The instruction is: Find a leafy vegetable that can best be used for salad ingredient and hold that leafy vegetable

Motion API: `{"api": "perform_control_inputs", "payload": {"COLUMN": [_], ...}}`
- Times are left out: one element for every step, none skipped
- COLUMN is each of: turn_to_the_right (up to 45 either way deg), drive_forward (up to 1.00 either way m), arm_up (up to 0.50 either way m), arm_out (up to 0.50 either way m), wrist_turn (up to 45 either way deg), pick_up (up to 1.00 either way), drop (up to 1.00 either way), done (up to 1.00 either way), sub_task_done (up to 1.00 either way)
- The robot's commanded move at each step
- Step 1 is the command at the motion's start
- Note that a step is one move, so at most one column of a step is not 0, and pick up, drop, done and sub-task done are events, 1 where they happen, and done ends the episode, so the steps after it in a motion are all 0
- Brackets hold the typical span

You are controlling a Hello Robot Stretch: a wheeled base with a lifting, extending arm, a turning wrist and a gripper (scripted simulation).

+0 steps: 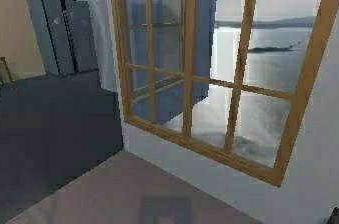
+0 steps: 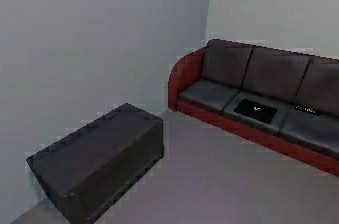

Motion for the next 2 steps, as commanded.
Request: {"api": "perform_control_inputs", "payload": {"turn_to_the_right": [18.0,0.0], "drive_forward": [0.00,0.10], "arm_up": [0.00,0.00], "arm_out": [0.00,0.00], "wrist_turn": [0.0,0.0], "pick_up": [0.00,0.00], "drop": [0.00,0.00], "done": [0.00,0.00], "sub_task_done": [0.00,0.00]}}
